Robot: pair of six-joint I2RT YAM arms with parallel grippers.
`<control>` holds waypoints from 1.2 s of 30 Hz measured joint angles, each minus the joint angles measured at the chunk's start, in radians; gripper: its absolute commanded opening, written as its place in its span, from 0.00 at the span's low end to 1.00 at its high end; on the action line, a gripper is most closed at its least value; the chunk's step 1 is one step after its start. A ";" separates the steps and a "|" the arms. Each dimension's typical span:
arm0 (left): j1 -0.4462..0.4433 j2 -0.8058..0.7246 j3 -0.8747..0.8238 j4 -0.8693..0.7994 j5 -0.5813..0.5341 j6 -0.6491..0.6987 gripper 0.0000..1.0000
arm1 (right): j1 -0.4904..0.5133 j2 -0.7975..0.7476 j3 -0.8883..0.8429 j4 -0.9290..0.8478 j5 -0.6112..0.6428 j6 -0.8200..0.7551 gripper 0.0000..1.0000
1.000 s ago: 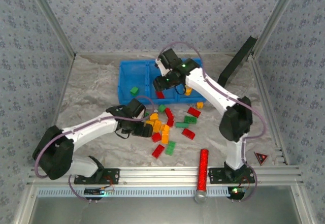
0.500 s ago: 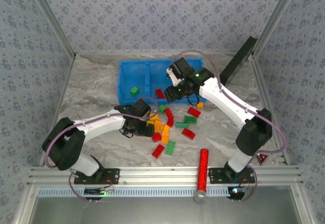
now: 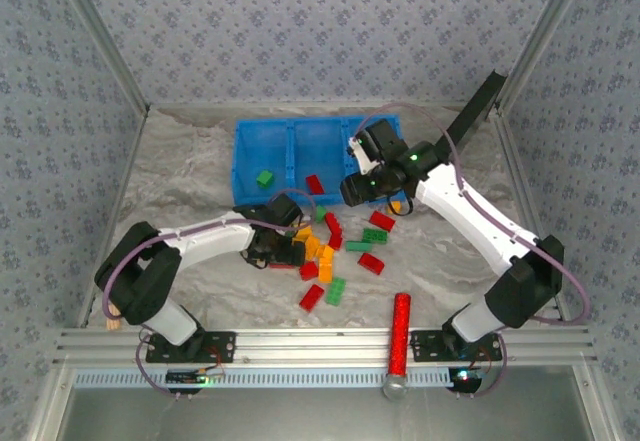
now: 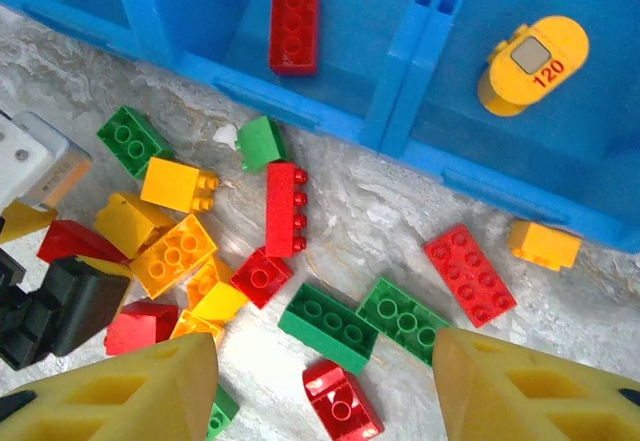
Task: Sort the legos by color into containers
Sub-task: Pick up the lego from the middle-left of the table, then place the lego in the container.
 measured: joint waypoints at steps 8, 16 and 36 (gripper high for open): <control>0.000 0.015 -0.001 0.003 0.001 -0.011 0.69 | -0.036 -0.048 -0.051 -0.014 0.009 0.003 0.61; 0.000 0.003 -0.006 -0.006 -0.001 -0.017 0.59 | -0.094 -0.122 -0.115 -0.018 0.009 0.007 0.62; 0.031 0.060 0.715 -0.304 -0.102 0.190 0.58 | -0.327 -0.223 -0.355 0.044 -0.153 0.072 0.73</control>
